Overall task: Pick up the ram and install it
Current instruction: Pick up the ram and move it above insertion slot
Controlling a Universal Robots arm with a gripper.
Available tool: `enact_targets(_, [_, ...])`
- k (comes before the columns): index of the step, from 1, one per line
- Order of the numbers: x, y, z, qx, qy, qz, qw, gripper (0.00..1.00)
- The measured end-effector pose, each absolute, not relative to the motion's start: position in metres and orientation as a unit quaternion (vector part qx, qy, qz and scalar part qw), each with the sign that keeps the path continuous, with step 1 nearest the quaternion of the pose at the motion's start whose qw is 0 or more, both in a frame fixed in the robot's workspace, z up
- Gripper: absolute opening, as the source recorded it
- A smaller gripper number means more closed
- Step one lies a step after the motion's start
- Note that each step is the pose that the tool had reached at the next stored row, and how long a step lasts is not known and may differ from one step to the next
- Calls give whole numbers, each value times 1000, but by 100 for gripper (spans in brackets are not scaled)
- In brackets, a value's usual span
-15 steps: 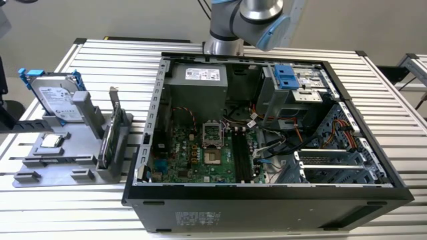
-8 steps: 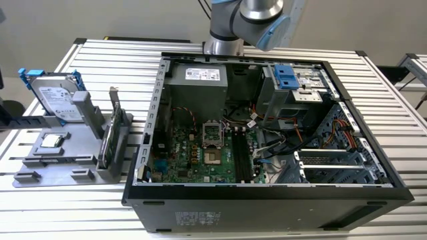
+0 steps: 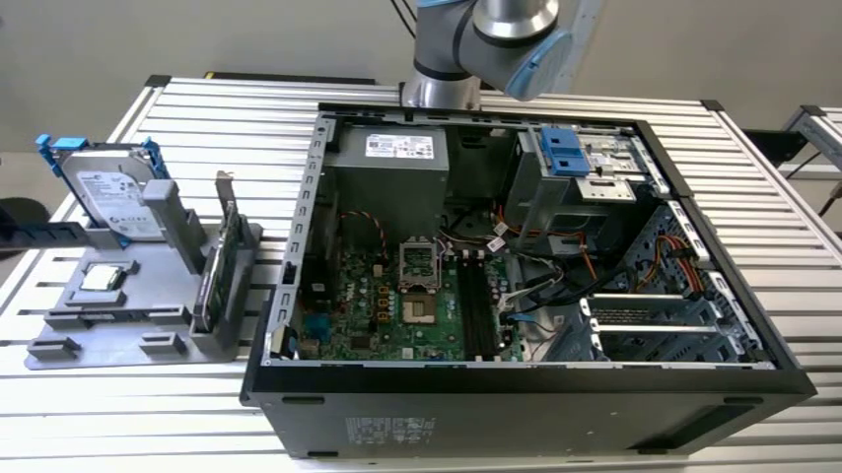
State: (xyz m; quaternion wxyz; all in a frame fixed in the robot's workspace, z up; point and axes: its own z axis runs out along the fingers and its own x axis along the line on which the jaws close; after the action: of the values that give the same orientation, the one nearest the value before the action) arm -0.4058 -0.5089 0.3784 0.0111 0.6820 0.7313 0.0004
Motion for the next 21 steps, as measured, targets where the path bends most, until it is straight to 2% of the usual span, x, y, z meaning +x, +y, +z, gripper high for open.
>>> enact_targets(21, [-401, -509, 387, 682, 731, 0, 11, 0])
